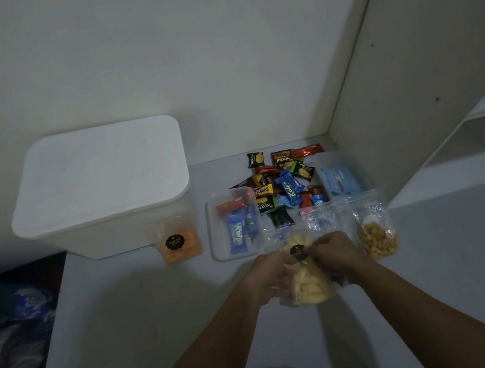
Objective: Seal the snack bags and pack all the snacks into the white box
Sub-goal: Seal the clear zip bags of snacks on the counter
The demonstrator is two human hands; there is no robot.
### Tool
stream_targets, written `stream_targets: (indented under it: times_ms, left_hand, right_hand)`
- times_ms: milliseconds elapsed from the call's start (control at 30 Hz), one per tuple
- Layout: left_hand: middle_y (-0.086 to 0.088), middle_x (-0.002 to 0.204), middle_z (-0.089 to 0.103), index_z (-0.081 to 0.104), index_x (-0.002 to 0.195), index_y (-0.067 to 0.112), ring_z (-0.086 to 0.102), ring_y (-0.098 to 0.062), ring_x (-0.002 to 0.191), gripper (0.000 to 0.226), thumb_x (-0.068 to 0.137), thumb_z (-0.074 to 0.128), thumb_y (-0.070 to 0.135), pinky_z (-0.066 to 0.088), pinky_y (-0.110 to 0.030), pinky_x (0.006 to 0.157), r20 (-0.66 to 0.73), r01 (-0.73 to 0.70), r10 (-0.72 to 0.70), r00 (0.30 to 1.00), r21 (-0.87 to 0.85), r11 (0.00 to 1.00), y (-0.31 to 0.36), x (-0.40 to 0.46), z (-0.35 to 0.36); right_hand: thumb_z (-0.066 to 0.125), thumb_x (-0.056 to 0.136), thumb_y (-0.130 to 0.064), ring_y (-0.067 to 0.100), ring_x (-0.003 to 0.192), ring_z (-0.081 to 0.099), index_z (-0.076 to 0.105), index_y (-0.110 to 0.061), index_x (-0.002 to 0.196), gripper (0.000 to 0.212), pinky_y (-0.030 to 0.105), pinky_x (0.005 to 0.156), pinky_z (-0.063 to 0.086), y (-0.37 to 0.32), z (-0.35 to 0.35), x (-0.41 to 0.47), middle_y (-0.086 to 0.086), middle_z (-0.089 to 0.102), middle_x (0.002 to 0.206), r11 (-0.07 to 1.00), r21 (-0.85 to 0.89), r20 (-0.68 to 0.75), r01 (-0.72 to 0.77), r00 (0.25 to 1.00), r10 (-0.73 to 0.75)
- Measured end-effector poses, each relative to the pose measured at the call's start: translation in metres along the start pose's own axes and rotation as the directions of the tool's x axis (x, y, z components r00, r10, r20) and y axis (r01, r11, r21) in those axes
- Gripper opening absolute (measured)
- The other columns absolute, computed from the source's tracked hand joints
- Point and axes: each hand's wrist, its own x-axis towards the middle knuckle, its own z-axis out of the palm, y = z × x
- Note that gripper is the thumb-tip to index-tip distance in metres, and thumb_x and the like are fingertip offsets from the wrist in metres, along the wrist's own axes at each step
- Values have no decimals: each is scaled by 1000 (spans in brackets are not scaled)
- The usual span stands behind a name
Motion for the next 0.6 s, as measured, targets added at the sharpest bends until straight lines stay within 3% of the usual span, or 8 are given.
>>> stream_targets:
  times_ms: [67, 133, 300, 467, 600]
  left_hand:
    - [-7, 78, 58, 62, 88, 6, 58, -21, 69, 16, 80, 63, 20, 54, -36, 77, 42, 26, -25, 999, -27, 999, -4, -2, -2]
    - [-6, 77, 55, 61, 86, 9, 56, -21, 69, 11, 81, 62, 18, 54, -38, 80, 50, 26, -23, 998, -47, 999, -6, -3, -4]
    - [-2, 102, 61, 60, 110, 12, 56, -18, 97, 30, 81, 64, 16, 48, -36, 81, -27, -50, 50, 998, 4, 999, -8, -3, -10]
    - [-8, 99, 65, 60, 99, 9, 63, -22, 93, 18, 83, 66, 11, 52, -44, 90, -50, -115, 112, 992, -47, 992, -11, -2, -14]
    - [-9, 107, 66, 55, 109, 11, 65, -25, 96, 40, 75, 76, 17, 54, -48, 86, -92, -176, 172, 981, -32, 984, -13, -4, -10]
  right_hand:
    - [66, 84, -9, 13, 41, 49, 72, 2, 85, 13, 18, 35, 38, 2, 0, -1, 7, 57, 59, 1000, -5, 24, 23, 999, -23]
    - [64, 83, -4, 15, 49, 54, 73, 0, 85, 10, 22, 42, 43, 3, 3, -1, 8, 61, 62, 999, -24, 3, 48, 999, -48]
    - [63, 78, -5, 20, 74, 62, 72, -10, 75, 11, 34, 70, 53, 6, 12, 0, 8, 68, 76, 996, -55, -55, 71, 996, -74]
    - [67, 75, -9, 22, 67, 59, 66, -4, 70, 6, 31, 61, 48, 4, 14, -1, 11, 64, 72, 994, 108, -70, 34, 997, -27]
    - [68, 76, -9, 21, 63, 57, 63, -3, 72, 9, 26, 55, 43, 5, 10, -3, 10, 59, 68, 977, 214, -14, -2, 1000, 5]
